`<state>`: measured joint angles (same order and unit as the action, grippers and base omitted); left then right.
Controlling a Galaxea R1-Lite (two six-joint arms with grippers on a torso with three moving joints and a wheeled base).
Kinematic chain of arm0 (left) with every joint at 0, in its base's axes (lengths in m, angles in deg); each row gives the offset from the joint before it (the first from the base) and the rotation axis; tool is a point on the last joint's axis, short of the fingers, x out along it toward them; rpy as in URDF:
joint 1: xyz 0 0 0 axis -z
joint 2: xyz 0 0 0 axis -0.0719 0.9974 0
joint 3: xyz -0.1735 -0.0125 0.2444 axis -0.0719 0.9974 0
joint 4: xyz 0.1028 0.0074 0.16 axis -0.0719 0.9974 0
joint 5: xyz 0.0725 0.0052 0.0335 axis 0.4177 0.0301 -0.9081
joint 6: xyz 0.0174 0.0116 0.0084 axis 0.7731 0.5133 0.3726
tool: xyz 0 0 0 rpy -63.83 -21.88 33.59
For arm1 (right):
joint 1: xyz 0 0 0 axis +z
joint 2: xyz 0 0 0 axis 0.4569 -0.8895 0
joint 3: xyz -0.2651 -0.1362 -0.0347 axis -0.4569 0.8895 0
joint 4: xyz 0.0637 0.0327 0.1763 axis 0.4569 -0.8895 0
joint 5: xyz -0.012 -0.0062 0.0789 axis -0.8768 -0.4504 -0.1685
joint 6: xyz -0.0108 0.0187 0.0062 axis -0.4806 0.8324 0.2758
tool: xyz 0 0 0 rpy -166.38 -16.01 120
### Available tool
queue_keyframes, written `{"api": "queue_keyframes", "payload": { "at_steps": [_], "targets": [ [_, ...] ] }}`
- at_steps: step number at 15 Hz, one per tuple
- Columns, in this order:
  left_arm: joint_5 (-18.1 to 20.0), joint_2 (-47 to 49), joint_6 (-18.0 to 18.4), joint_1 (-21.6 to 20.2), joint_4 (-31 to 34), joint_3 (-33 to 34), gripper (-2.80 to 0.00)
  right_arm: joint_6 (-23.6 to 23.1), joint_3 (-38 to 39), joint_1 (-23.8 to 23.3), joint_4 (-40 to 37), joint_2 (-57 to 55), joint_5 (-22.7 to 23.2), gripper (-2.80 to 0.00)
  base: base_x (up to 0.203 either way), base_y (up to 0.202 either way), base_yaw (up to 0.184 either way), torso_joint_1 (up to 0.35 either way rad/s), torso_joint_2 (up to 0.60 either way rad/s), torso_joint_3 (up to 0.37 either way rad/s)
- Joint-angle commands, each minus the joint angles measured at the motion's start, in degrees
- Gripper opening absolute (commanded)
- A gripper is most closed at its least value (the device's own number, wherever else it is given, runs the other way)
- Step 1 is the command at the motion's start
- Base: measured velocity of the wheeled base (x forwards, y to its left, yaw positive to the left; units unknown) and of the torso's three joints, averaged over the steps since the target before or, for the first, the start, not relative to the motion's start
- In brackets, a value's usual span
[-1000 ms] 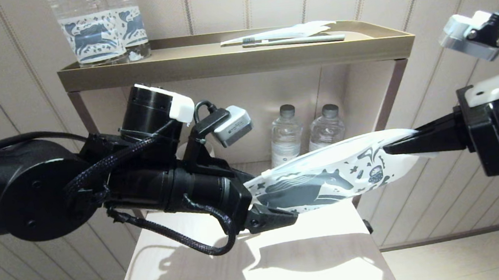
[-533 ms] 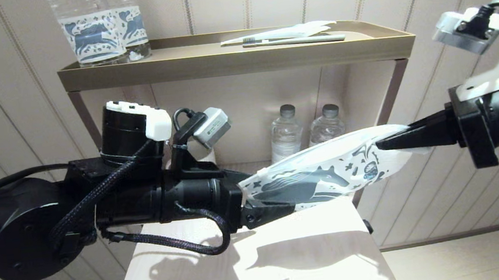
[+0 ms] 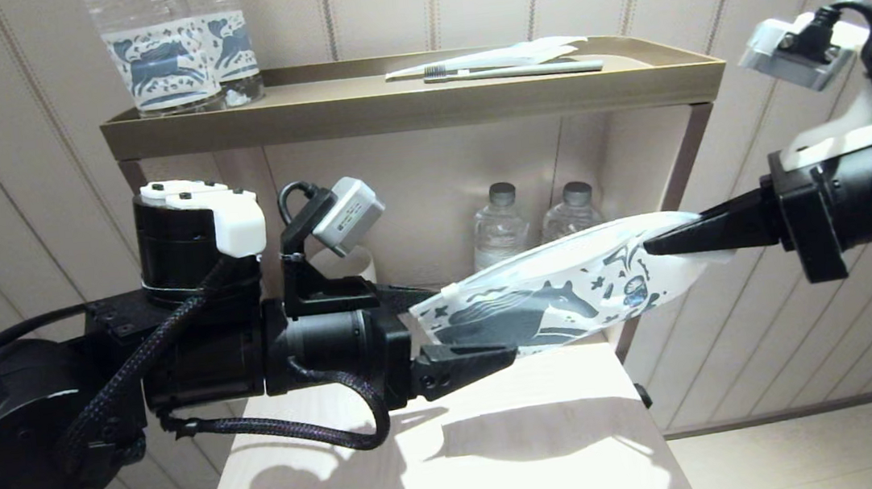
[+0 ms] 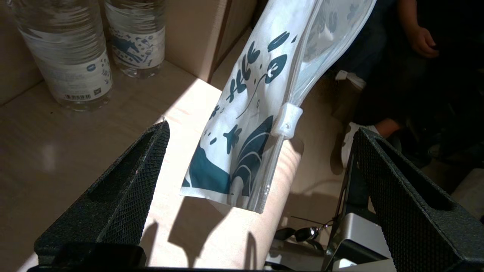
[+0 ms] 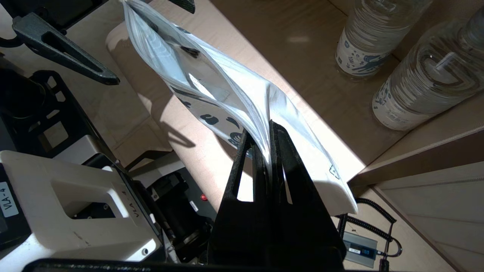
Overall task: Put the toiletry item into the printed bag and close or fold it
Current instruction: Hand it to the other hand
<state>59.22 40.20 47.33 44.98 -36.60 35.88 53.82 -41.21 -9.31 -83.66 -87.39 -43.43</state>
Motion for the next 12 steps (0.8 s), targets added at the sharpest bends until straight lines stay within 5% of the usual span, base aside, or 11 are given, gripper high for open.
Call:
{"api": "queue_keyframes", "payload": {
  "at_steps": [1,12],
  "targets": [
    [0.19,0.48,0.01,0.02,-0.18,-0.29,0.0,-0.11,0.09,0.1,-0.15,-0.11,0.17,-2.8,0.0,0.0,0.0,0.0,0.0,0.0],
    [1.86,2.59,0.14,0.72,-0.18,-1.08,0.0,0.33,0.0,0.46,-0.15,0.42,0.17,-2.8,0.0,0.0,0.0,0.0,0.0,0.0]
  ]
}}
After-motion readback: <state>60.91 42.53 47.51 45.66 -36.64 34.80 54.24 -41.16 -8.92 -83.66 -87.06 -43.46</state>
